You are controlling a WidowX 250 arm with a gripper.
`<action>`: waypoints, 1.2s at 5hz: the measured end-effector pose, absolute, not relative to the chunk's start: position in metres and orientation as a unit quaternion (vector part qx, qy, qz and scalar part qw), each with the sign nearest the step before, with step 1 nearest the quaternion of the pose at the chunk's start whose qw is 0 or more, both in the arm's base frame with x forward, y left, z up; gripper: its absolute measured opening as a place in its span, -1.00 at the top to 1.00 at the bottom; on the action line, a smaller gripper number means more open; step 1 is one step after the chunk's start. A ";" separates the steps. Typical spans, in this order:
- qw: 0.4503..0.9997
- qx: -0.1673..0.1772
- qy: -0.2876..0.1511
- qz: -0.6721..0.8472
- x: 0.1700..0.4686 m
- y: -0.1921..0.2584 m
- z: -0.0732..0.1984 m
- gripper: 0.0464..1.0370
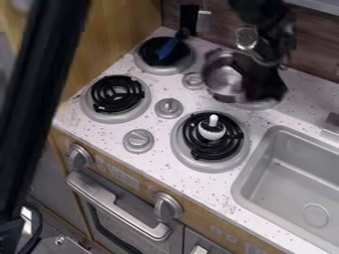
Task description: Moves the silver pot to the top right burner
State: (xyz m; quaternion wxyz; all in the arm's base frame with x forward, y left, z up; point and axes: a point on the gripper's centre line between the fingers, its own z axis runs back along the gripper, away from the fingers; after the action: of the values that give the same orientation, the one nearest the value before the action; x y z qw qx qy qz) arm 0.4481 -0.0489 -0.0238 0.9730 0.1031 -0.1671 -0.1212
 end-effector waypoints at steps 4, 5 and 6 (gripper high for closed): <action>0.971 0.107 -0.178 -0.122 0.504 -0.067 -0.053 0.95; 0.969 0.117 -0.184 -0.117 0.519 -0.061 -0.052 0.95; 0.970 0.116 -0.184 -0.109 0.525 -0.060 -0.050 0.92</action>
State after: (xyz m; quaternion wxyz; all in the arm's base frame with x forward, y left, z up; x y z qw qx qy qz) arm 0.5252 -0.0600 -0.0501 0.9700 0.1165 -0.1837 -0.1085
